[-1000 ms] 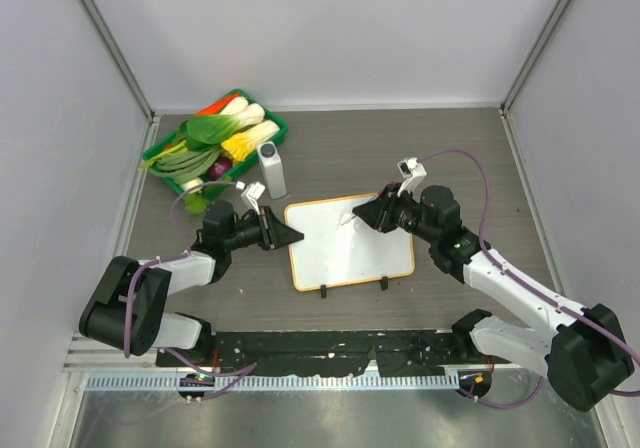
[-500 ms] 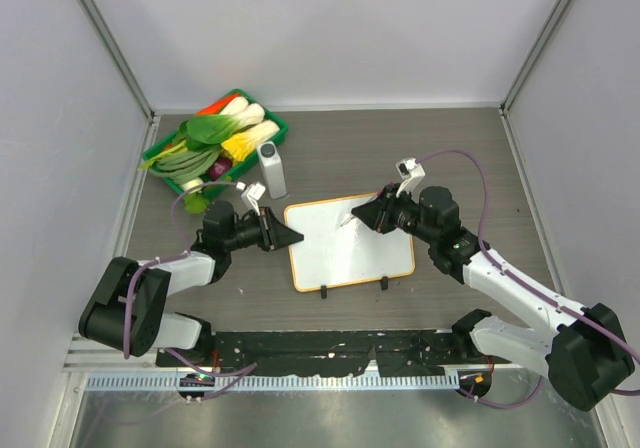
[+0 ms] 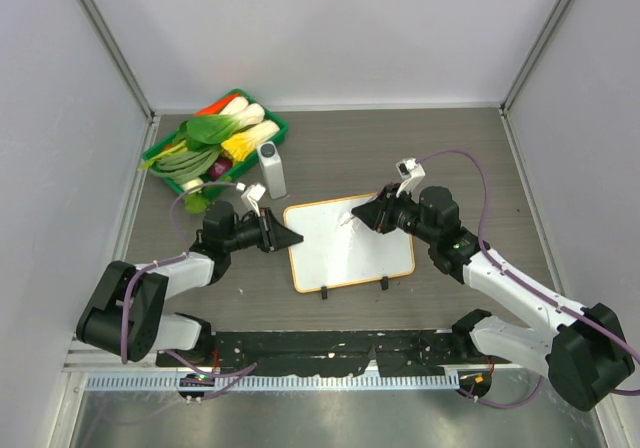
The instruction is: Write a sentence on the whiteboard
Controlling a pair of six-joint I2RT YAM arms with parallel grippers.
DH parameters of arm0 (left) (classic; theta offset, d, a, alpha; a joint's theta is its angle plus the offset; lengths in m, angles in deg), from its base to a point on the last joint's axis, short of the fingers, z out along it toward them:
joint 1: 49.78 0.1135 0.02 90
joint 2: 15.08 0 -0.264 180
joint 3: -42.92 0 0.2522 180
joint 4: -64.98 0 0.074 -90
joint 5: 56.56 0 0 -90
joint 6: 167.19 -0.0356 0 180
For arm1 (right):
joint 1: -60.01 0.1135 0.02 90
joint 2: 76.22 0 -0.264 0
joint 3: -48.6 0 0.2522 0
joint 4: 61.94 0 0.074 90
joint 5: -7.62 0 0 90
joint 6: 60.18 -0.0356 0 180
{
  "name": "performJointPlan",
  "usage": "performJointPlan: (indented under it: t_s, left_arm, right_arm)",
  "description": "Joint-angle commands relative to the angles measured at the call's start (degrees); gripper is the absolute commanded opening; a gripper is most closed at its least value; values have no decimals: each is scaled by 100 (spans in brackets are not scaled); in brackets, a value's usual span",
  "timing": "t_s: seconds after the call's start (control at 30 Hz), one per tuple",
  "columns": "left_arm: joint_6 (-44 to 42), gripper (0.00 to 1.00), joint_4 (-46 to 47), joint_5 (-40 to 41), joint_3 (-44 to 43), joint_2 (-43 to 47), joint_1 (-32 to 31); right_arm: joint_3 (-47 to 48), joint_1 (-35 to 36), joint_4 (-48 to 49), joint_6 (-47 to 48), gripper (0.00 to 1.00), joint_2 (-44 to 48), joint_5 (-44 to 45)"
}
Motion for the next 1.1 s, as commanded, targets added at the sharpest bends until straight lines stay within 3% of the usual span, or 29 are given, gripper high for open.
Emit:
performJointPlan:
  t_s: [0.0,0.3,0.7,0.8,1.07]
  left_arm:
    - [-494,19,-463,420,-32,37,-2]
    - [-503,29,-463,437,-41,2,-19]
    - [-529,74,-551,666,38,397,-20]
    - [-538,82,-595,833,74,556,-20]
    - [-801,91,-1218,1482,65,1240,-20]
  right_arm:
    - [171,37,315,113,1,132,137]
    - [179,64,307,122,1,124,129]
    - [188,64,280,183,1,159,138]
    - [206,64,254,192,1,159,146]
    - [241,55,315,280,1,62,234]
